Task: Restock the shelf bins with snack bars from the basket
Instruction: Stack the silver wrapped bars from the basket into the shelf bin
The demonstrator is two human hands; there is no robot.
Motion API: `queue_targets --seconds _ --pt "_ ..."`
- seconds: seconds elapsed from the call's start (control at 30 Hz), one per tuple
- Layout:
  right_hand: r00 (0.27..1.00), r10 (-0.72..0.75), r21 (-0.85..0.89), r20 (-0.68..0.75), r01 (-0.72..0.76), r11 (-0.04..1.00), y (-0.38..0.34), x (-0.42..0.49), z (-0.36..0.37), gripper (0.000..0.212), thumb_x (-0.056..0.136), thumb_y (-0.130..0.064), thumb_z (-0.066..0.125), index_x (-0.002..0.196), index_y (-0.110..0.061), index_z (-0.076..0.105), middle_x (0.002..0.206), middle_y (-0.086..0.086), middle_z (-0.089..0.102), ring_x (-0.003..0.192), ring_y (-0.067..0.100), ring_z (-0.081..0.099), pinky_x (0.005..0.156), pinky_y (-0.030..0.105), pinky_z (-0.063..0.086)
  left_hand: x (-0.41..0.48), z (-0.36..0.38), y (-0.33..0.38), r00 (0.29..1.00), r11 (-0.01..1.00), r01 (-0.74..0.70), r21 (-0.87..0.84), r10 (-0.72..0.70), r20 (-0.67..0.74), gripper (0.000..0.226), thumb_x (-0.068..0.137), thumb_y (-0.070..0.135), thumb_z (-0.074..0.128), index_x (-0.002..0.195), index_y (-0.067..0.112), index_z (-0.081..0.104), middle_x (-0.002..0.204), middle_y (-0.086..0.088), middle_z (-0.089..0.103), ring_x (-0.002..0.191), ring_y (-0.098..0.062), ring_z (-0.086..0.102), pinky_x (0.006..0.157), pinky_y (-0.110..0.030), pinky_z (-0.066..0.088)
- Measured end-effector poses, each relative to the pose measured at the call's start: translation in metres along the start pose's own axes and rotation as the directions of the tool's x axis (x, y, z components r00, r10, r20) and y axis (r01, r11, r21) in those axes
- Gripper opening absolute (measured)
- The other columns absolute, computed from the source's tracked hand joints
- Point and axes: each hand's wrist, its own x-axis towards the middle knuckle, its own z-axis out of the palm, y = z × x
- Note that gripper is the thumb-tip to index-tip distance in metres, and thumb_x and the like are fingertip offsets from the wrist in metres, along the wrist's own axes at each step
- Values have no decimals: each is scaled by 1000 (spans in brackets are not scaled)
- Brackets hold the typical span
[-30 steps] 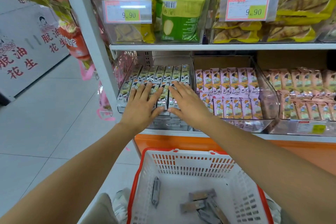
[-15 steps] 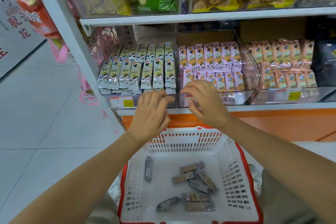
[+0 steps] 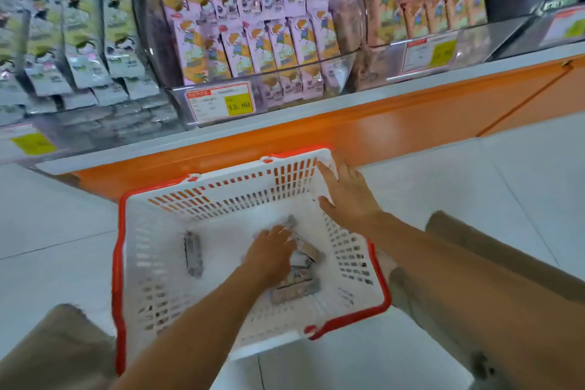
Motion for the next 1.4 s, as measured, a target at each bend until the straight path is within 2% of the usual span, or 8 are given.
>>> queue_targets --seconds 0.2,0.47,0.63,0.8,0.9,1.03,1.23,1.4 --pt "994 -6 -40 -108 1 999 7 -3 31 67 93 -31 53 152 -14 25 162 15 0 150 32 -4 115 44 26 53 48 -1 990 980 -89 178 68 120 37 96 22 44 126 14 63 162 -11 10 149 -29 4 119 -42 14" --pt "989 -38 -36 -141 34 999 11 -1 38 70 87 -38 54 149 -11 34 160 17 19 149 35 6 108 46 35 94 85 1 964 920 -189 344 106 245 47 100 22 32 145 12 41 161 -13 13 149 -32 5 120 -44 3" --pt "987 -43 -26 -157 40 999 15 -1 41 69 84 -38 58 145 -13 39 158 15 25 149 35 9 105 45 39 91 69 -6 981 970 -140 200 108 162 43 96 17 44 139 24 46 140 -8 45 131 -28 39 110 -37 28" --pt "990 -38 -15 -137 36 999 15 -3 38 68 84 -40 58 145 -16 39 158 12 25 149 33 6 109 47 35 50 28 -29 997 970 -39 -241 22 -73 21 94 22 51 113 28 56 105 -5 60 96 -23 55 79 -32 42" --pt "991 -78 -40 -112 74 996 12 -4 32 69 84 -41 59 146 -18 39 160 11 20 150 32 3 120 50 14 16 -2 -41 995 850 -17 -527 -37 -91 12 98 25 48 103 36 47 96 1 60 86 -17 58 69 -33 41" --pt "959 -283 54 34 281 958 -10 -6 4 72 93 -40 54 154 -24 20 163 0 8 150 16 -2 119 39 -11 -32 -55 -49 980 497 23 -868 -184 -80 19 102 20 46 111 35 50 91 -1 68 81 -14 65 77 -32 51" --pt "903 -416 267 -109 430 863 -72 -13 -61 58 92 -24 63 145 -23 39 145 2 46 133 22 41 107 32 28 -97 -124 -45 908 43 -138 -990 -393 -144 10 101 7 44 106 3 50 77 -16 66 56 -24 65 60 -30 54" --pt "835 -427 244 -346 520 818 -96 -21 -108 36 87 -22 69 123 -17 61 116 -2 63 110 20 55 88 29 34 -138 -150 -53 829 82 -224 -971 -508 -234 17 99 17 52 100 2 60 86 -11 69 74 -25 67 79 -44 51"
